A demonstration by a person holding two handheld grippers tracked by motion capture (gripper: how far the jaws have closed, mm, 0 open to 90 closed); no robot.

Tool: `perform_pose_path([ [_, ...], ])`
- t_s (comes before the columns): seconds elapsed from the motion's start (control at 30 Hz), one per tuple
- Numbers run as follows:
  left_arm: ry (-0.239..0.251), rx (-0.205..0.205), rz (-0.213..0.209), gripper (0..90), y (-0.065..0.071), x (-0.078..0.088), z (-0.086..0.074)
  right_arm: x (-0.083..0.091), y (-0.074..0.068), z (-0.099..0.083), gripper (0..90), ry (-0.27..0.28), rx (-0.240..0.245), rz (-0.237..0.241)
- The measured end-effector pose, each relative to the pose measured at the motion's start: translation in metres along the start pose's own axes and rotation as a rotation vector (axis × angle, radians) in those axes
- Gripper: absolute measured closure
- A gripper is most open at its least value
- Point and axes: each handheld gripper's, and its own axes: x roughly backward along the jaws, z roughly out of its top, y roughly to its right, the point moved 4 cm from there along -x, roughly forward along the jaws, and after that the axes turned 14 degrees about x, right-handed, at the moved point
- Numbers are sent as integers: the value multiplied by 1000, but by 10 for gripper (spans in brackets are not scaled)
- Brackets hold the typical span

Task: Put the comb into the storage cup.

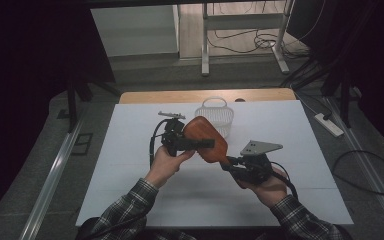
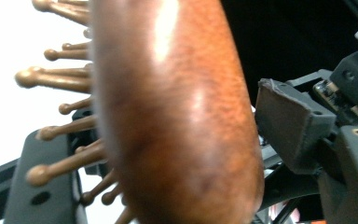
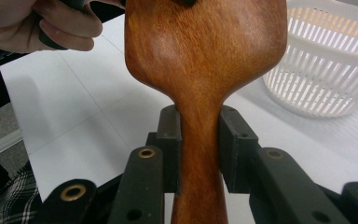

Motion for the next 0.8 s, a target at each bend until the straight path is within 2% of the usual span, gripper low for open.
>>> perform_pose_path([
  [0.23, -6, 68, -78, 408, -1, 2, 0, -2, 2, -3, 720, -8, -4, 24],
  [0.4, -7, 83, -115, 480, 1, 4, 0, -4, 2, -4, 719, -23, 17, 22],
  [0.63, 0, 61, -131, 536, 4, 2, -2, -5, 4, -6, 707, -34, 32, 18],
  [0.8, 13, 21, -96, 541, 10, 2, -1, -4, 7, -7, 613, -21, 12, 48],
])
